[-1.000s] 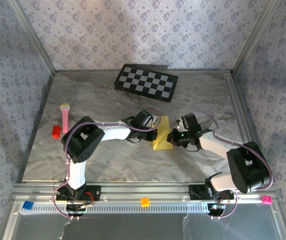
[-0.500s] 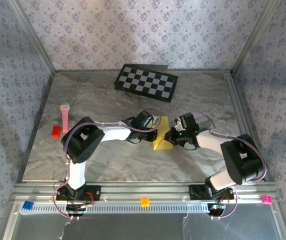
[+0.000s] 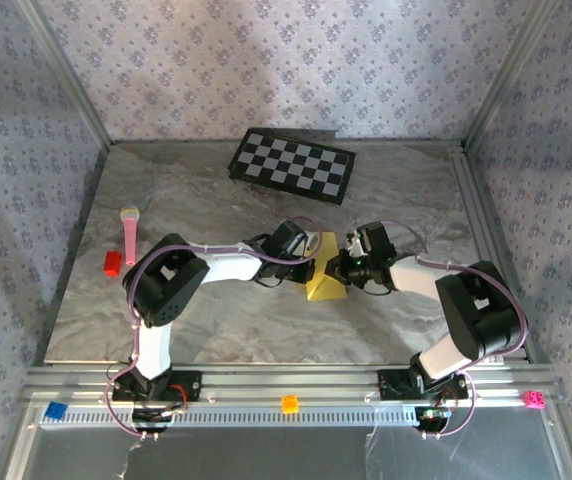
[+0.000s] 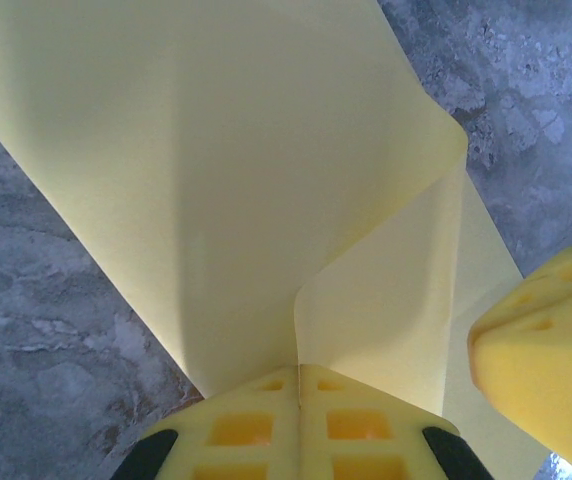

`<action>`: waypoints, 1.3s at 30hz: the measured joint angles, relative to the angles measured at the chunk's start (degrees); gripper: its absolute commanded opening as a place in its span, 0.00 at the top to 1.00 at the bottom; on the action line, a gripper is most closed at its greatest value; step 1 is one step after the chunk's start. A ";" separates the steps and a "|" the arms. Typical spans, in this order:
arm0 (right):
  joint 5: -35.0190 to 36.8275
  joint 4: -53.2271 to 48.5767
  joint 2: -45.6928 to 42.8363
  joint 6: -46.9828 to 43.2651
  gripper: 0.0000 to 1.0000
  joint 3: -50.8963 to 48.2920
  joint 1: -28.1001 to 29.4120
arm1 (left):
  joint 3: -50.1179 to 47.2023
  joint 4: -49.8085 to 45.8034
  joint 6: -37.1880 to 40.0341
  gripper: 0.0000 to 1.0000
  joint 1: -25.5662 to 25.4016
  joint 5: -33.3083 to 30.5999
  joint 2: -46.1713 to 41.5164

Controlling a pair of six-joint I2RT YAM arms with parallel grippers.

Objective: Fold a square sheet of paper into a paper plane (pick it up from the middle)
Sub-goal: Fold the triangle a second time at the center of the table.

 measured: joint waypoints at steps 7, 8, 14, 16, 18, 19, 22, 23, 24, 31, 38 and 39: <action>-1.36 3.45 3.43 1.51 1.00 1.31 0.90 | 0.00 0.00 0.28 0.95 0.00 0.02 0.00; -1.42 3.65 3.69 1.68 1.00 1.31 1.05 | 0.00 0.00 0.39 0.95 0.00 0.02 0.00; -1.88 5.53 5.51 2.32 1.00 1.31 1.18 | 0.00 0.00 0.44 0.95 0.00 0.02 0.00; -1.86 6.16 6.27 2.36 1.00 1.25 1.11 | 0.00 0.00 0.42 0.95 0.00 0.02 0.00; -1.88 7.04 6.80 2.36 1.00 0.98 1.09 | 0.00 0.00 0.44 0.95 0.00 0.04 0.00; -1.90 7.50 7.06 2.36 1.00 0.79 1.03 | 0.00 0.00 0.44 0.95 0.00 0.02 0.00; -1.88 9.42 7.85 2.47 1.00 -0.57 0.87 | 0.00 0.00 0.48 0.95 0.00 0.02 0.00; -2.01 10.29 8.11 2.75 1.00 -1.09 0.83 | 0.00 -0.02 0.66 0.95 0.00 0.04 0.00; -2.34 11.45 8.17 3.08 1.00 -1.64 0.70 | 0.02 -0.07 0.76 0.95 0.00 0.04 0.00; -2.84 13.79 7.96 3.87 1.00 -2.73 0.35 | 0.02 -0.13 1.14 0.95 0.00 0.04 0.00; -2.82 10.08 5.81 3.10 1.00 -1.22 -1.77 | 0.04 -0.22 1.40 0.95 0.00 0.04 0.00; -2.64 9.60 5.84 2.71 1.00 -0.50 -2.34 | 0.04 -0.22 1.49 0.95 0.00 0.04 0.00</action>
